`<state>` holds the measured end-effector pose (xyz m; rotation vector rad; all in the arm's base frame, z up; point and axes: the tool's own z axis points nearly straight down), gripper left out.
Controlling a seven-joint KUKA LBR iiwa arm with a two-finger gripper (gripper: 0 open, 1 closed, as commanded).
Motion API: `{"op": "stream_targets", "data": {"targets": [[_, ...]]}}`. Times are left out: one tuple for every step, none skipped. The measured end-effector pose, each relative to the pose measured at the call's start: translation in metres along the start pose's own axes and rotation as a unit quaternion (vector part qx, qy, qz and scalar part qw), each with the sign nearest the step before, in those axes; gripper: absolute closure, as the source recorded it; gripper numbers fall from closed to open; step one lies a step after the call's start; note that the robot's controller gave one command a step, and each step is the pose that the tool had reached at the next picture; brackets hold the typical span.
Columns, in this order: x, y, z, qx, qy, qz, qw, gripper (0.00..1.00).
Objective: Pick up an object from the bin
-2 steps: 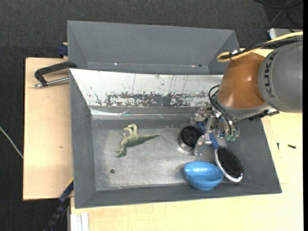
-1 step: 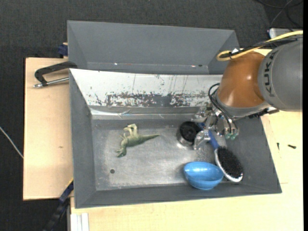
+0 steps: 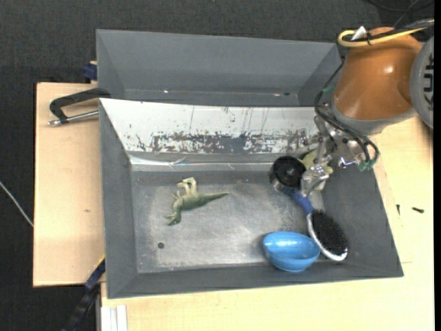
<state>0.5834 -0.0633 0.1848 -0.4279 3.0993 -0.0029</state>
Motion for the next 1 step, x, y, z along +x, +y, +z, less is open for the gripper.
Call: {"op": "stream_targets", "data": {"targets": [[0.001, 0.0041, -0.0569, 0.0, -0.0003, 0.013, 0.9999, 1.0]]}}
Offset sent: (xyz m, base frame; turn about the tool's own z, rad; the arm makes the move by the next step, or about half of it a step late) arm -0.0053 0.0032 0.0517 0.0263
